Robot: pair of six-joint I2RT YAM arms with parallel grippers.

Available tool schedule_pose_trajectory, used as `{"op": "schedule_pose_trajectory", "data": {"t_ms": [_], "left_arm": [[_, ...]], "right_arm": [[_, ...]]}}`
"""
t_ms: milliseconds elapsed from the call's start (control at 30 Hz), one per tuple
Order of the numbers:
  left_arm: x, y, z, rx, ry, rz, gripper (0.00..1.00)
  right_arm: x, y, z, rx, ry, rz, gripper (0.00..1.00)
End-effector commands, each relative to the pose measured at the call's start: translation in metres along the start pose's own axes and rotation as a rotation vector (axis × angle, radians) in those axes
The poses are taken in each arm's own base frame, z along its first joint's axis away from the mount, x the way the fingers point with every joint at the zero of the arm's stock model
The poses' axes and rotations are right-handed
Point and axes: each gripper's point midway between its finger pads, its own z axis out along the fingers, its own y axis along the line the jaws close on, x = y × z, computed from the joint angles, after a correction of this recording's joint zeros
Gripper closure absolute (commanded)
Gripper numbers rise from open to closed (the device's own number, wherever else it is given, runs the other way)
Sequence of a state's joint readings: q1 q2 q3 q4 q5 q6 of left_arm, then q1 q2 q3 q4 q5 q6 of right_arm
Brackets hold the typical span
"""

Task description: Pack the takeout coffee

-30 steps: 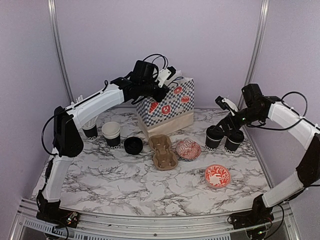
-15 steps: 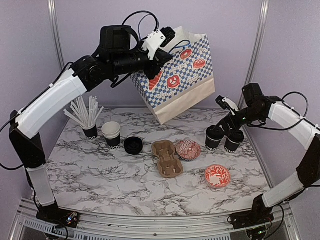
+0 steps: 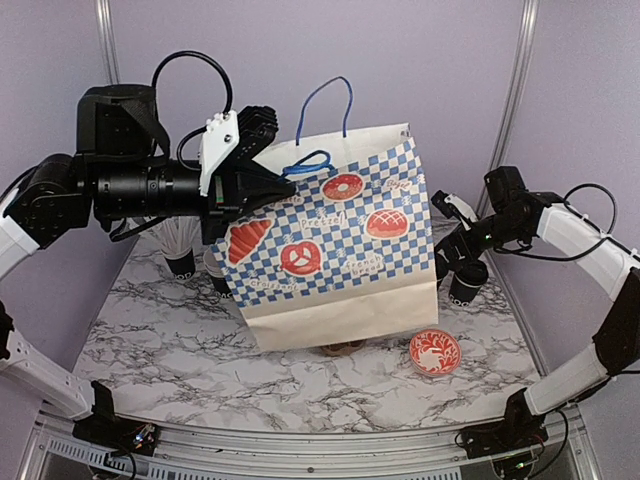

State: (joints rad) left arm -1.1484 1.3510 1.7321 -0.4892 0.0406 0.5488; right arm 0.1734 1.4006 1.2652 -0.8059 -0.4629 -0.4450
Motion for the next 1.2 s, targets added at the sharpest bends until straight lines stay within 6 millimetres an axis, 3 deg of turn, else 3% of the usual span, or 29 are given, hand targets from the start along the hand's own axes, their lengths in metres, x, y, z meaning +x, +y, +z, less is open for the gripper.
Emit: {"op": "schedule_pose_trajectory", "data": {"t_ms": [0,267,400,600,767,933,1167], "left_arm": [[0.015,-0.029,-0.035,0.071,0.025,-0.098,1.0],[0.063,-0.072,-0.052,0.161,0.129,-0.15,1.0],[0.09,-0.091,-0.054,0.218,0.227,-0.141,1.0],[0.115,-0.101,-0.068,0.213,0.319,-0.129,1.0],[0.138,-0.104,-0.081,0.164,0.378,-0.145,1.0],[0.169,-0.118,-0.08,0.151,0.453,-0.134,1.0],[0.179,-0.116,-0.088,0.1,0.459,-0.163,0.96]], "right_arm": [[-0.02,0.0,-0.013,0.015,-0.066,-0.035,0.01],[-0.022,0.033,-0.011,-0.134,-0.092,-0.154,0.01],[-0.017,0.054,0.004,-0.149,-0.046,-0.28,0.02],[-0.007,0.088,0.027,-0.269,0.011,-0.335,0.16],[0.004,0.114,0.057,-0.267,0.076,-0.463,0.2],[0.0,0.127,0.091,-0.298,0.137,-0.504,0.24],[-0.01,0.133,0.147,-0.302,0.208,-0.542,0.3]]}}
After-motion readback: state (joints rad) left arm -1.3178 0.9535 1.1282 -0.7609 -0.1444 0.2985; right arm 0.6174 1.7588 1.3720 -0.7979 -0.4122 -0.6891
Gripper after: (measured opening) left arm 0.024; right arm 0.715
